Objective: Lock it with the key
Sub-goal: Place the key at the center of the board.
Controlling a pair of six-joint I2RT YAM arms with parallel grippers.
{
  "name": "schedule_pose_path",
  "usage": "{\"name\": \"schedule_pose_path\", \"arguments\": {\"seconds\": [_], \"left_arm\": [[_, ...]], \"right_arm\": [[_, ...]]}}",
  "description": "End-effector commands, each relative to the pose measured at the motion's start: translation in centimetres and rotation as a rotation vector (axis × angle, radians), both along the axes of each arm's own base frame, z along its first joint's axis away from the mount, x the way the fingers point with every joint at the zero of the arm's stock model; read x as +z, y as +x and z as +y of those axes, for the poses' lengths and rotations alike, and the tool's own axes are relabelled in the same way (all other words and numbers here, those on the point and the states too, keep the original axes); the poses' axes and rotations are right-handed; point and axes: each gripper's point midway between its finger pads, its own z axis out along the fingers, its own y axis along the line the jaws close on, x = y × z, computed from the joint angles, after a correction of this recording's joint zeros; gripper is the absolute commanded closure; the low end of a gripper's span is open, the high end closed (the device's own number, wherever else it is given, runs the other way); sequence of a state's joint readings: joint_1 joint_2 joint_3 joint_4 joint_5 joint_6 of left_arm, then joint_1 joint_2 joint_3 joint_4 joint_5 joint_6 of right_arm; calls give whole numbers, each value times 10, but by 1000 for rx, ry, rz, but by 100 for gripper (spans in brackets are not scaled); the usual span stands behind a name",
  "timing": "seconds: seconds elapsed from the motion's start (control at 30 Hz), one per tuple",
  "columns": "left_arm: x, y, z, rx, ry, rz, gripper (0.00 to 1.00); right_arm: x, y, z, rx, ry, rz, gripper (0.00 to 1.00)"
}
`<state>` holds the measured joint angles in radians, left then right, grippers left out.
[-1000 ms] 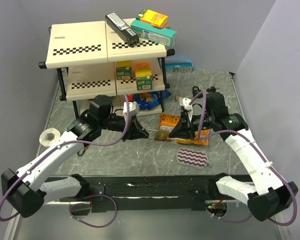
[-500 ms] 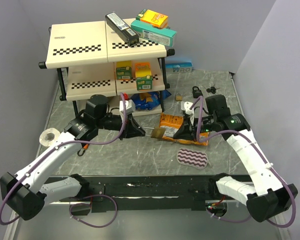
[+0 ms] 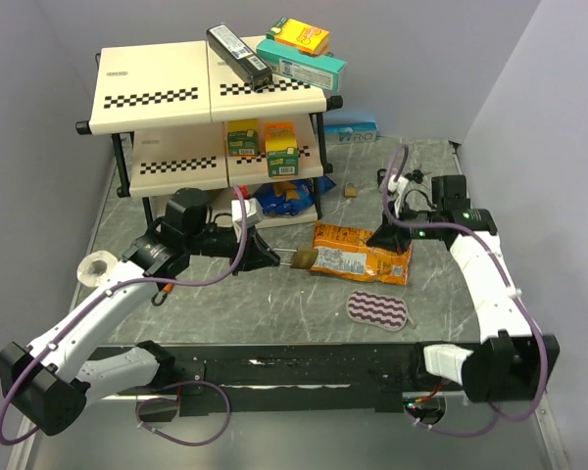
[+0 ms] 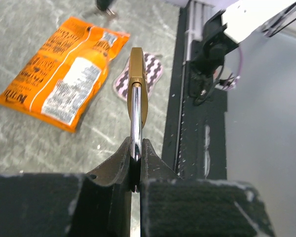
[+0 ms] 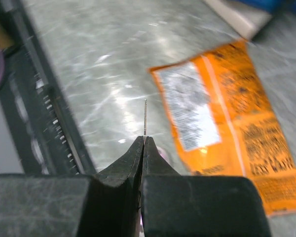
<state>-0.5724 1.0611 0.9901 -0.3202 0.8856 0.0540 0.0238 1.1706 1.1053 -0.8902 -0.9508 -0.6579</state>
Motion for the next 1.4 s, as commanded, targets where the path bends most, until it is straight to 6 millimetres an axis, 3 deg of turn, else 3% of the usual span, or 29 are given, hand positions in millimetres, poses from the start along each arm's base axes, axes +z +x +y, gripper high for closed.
{"name": "schedule_pose_path", "arguments": {"seconds": [0.0,0.3,0.53,0.6,0.83,1.37], "left_arm": [[14,5,3,13,-24,-122,99],[1,1,13,58,2,-131,99],[-4,-1,18,70,13,-134,99],[-5,-2,18,73,13,-129,99],[-10,-3,22,81,36,-136,99],[-17,-2,22,70,61,-126,99]], "right_arm": [[1,55,-21,-167,-3,-23,100],[-23,133,-45,-334,-37,33,100],[-58,173,-55,-398,-73,124,100],[-59,183,-58,-410,-74,135,100],[-97,202,-60,-442,-87,251,100],[-145,229,-76,-500,-168,319,100]]}}
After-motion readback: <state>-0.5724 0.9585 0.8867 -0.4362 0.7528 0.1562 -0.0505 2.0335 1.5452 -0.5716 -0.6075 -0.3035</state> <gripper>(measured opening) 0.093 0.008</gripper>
